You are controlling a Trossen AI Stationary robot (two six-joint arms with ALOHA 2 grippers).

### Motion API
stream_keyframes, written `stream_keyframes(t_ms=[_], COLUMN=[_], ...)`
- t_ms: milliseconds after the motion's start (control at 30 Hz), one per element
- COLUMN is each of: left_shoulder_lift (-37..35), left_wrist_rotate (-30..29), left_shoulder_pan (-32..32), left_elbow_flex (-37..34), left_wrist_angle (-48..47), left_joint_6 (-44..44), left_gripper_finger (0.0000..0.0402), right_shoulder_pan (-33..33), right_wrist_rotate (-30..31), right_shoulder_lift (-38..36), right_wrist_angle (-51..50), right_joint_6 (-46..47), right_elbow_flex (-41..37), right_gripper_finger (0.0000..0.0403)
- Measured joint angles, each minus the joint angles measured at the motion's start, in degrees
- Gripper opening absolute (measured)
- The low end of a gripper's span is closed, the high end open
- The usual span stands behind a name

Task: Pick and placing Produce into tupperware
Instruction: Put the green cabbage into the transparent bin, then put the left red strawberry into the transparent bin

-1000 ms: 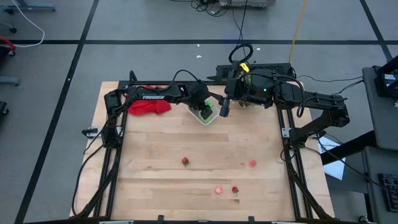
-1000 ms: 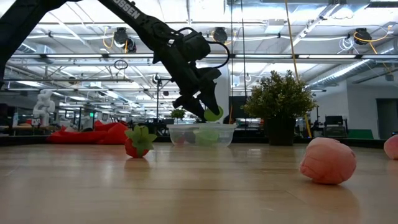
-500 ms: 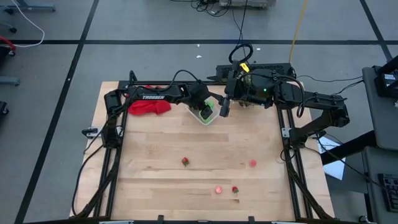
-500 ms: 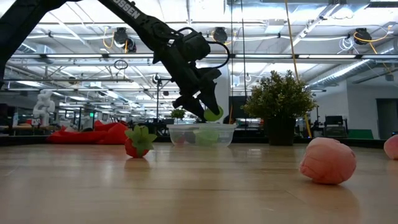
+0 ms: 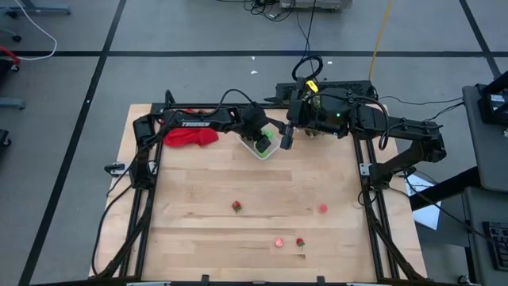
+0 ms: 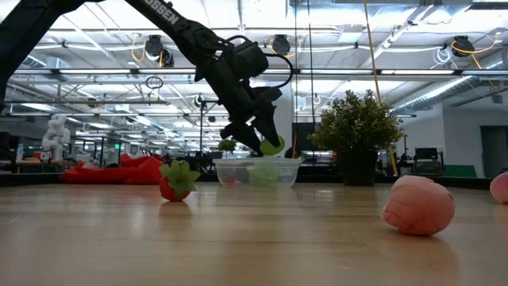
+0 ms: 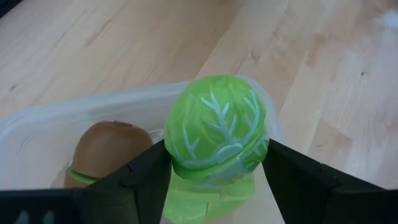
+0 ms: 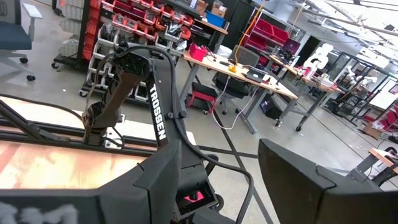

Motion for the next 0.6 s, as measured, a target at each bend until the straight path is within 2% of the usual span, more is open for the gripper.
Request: stream_keyframes(t_ms=[167, 400, 600], left_shoulder_lift=[1.0, 5.1, 5.3], left_wrist_rotate=[-0.8, 1.2, 1.5], left_shoulder_pan=[0.0, 0.2, 0.5], left_elbow_flex=[0.0, -0.1, 0.0], left_wrist_angle=[-0.3, 0.6, 1.1], left_joint_6=[0.0, -1.2, -1.2], left_gripper_finger=[0.0245, 0.0273, 0.0289], right_shoulder_pan=[0.0, 0.0, 0.0], right_wrist_rotate=[0.0, -0.2, -0.2], right_shoulder_lift=[0.0, 0.0, 0.0], right_wrist_angle=[0.0, -0.5, -0.5], right_joint_6=[0.1, 0.1, -0.9], right_elbow_flex=[0.0, 0.0, 0.0], right_gripper_finger=[0.0205, 0.0205, 0.0205])
